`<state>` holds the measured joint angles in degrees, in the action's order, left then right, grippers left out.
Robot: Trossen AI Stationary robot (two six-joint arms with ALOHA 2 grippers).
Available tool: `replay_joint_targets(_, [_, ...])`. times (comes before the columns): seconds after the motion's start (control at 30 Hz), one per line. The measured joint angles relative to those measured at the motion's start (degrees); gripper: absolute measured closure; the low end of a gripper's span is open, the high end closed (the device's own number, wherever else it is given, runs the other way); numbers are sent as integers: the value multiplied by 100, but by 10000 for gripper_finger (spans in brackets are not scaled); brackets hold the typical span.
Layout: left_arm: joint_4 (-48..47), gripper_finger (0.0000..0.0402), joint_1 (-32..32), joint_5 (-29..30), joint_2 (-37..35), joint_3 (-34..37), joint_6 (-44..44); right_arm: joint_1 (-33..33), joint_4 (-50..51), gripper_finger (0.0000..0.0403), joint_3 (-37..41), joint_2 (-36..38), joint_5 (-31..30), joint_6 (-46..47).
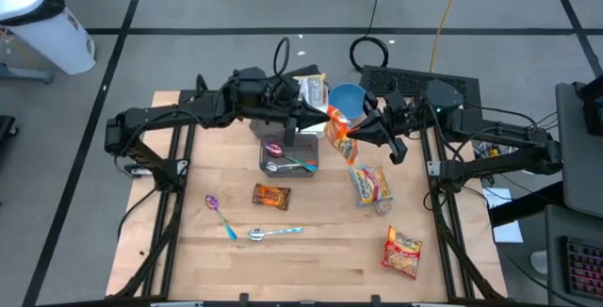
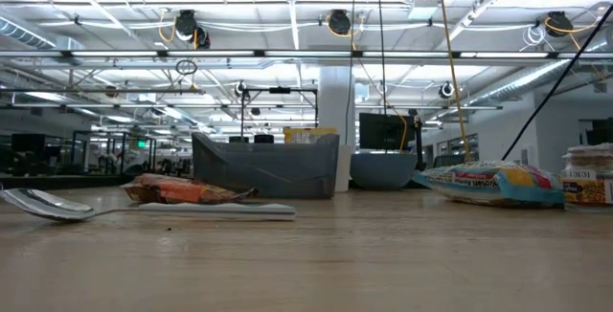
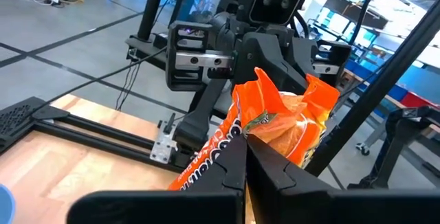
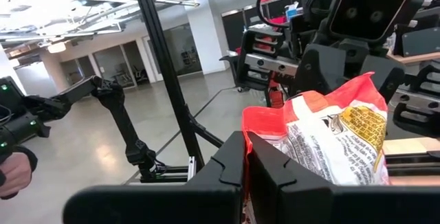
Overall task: Pick & Place Food Item
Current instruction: Put the orange noodle pack into the white bin
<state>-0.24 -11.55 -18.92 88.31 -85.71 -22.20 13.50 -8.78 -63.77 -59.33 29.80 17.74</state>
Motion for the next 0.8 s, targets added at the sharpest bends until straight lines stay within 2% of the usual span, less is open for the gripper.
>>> replay_joint_targets(0.17, [3,399,7,146,0,-2,7,2,-4,400,0,0,-23,0])
replay_joint_targets(0.3, [-2,400,7,215,0,-2,9,2,-18,378,0,0,-171,53])
replay_joint_targets(0.63, [-169,400,7,395,0,-9,15,141,9,250,0,2,-449,291])
replay_joint_targets(0.8, [-188,401,7,407,0,-9,50,325,8,203,0,4,-455,453])
